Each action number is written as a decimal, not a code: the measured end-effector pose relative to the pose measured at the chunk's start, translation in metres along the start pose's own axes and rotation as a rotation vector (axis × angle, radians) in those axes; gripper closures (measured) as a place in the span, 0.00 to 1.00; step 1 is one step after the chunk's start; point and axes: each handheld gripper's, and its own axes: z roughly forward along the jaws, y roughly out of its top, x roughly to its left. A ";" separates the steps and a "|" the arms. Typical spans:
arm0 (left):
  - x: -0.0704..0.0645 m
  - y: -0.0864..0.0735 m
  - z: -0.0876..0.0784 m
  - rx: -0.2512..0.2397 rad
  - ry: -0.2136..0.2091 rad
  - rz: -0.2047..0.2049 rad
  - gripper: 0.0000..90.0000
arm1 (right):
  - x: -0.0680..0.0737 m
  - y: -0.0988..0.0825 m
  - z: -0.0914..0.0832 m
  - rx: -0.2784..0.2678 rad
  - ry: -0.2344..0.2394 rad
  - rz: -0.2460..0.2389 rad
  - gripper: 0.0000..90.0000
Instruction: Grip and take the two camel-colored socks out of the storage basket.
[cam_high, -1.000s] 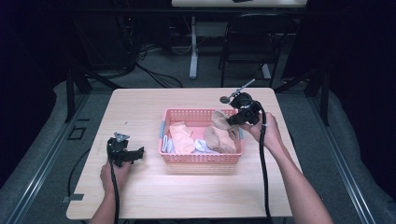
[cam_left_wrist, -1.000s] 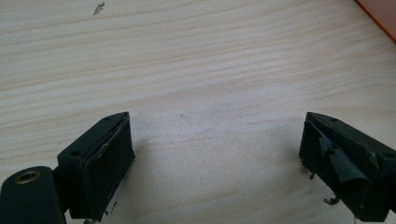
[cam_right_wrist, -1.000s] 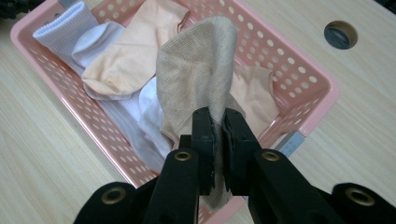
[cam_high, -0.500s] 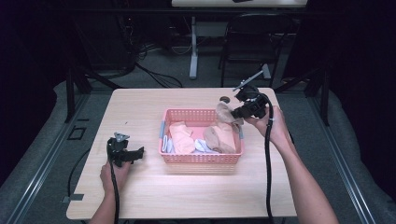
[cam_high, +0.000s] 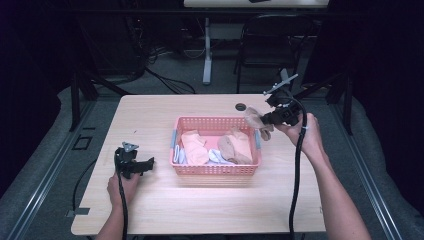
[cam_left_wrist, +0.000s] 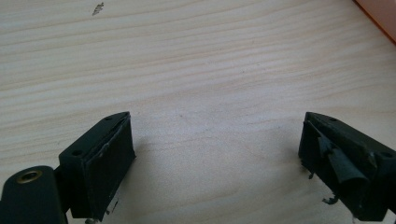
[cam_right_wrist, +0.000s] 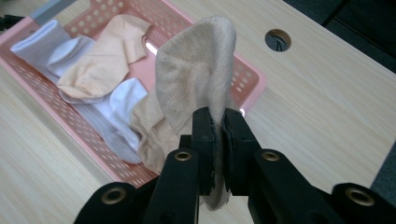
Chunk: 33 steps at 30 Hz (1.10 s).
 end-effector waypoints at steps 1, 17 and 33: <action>0.000 0.000 0.000 0.000 0.000 0.000 0.11 | -0.002 -0.002 0.000 0.003 -0.003 0.003 0.94; 0.000 0.000 0.000 0.000 -0.004 0.001 0.12 | -0.035 -0.043 0.007 0.054 -0.072 0.089 0.94; 0.000 0.000 0.000 -0.003 -0.005 -0.003 0.12 | -0.056 -0.079 0.047 0.161 -0.070 0.162 0.95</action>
